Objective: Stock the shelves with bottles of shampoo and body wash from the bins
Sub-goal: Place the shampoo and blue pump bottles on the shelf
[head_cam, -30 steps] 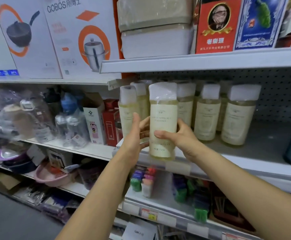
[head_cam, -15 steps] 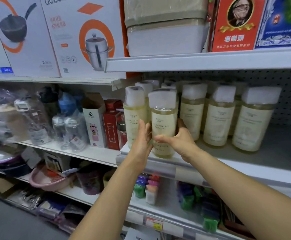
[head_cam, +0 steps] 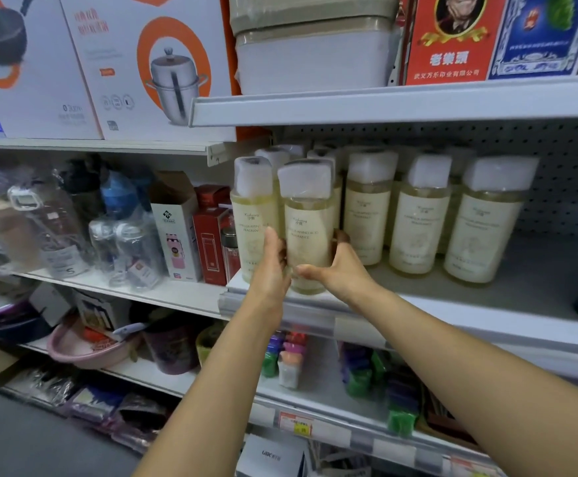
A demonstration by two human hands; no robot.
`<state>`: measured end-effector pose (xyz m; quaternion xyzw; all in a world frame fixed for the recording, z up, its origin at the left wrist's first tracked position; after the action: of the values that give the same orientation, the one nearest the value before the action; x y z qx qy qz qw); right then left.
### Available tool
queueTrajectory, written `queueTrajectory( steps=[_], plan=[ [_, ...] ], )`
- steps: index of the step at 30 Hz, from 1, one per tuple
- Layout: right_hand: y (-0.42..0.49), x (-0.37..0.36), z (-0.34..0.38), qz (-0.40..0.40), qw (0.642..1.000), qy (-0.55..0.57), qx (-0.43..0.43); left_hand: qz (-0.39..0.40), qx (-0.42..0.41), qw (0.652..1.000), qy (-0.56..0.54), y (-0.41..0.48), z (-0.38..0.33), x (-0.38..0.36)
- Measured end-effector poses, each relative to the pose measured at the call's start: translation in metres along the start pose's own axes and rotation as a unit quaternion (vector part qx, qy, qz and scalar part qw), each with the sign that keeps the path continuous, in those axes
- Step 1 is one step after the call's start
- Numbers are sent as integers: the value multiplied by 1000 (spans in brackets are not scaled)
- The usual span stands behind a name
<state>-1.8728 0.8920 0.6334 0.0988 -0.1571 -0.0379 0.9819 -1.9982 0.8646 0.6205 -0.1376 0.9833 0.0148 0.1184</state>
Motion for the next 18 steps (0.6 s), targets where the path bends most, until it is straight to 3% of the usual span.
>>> queueTrajectory(
  steps=[5, 9, 13, 18],
  plan=[
    [-25, 30, -6, -25, 999, -33, -11, -79, 43, 996, -22, -28, 2, 5],
    [-44, 64, -11, -60, 998, 14, 18, -131, 63, 986, -78, -55, 15, 0],
    [-69, 112, -24, -95, 992, 71, 46, -102, 91, 986, -99, -89, 47, -35],
    [-110, 172, -70, -70, 994, 81, -4, -39, 153, 984, -80, -132, 111, -101]
  ],
)
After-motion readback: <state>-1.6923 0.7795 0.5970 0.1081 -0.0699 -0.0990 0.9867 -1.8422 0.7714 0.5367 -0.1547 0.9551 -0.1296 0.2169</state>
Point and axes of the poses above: each hand's wrist, its own y-axis towards the middle knuckle, its own x-axis out of the back of the hand, z = x × y, the point moved 10 cm from there along y, towards the middle knuckle, and after that the axes turned 10 degrees about -z, right-handed, at the moved point
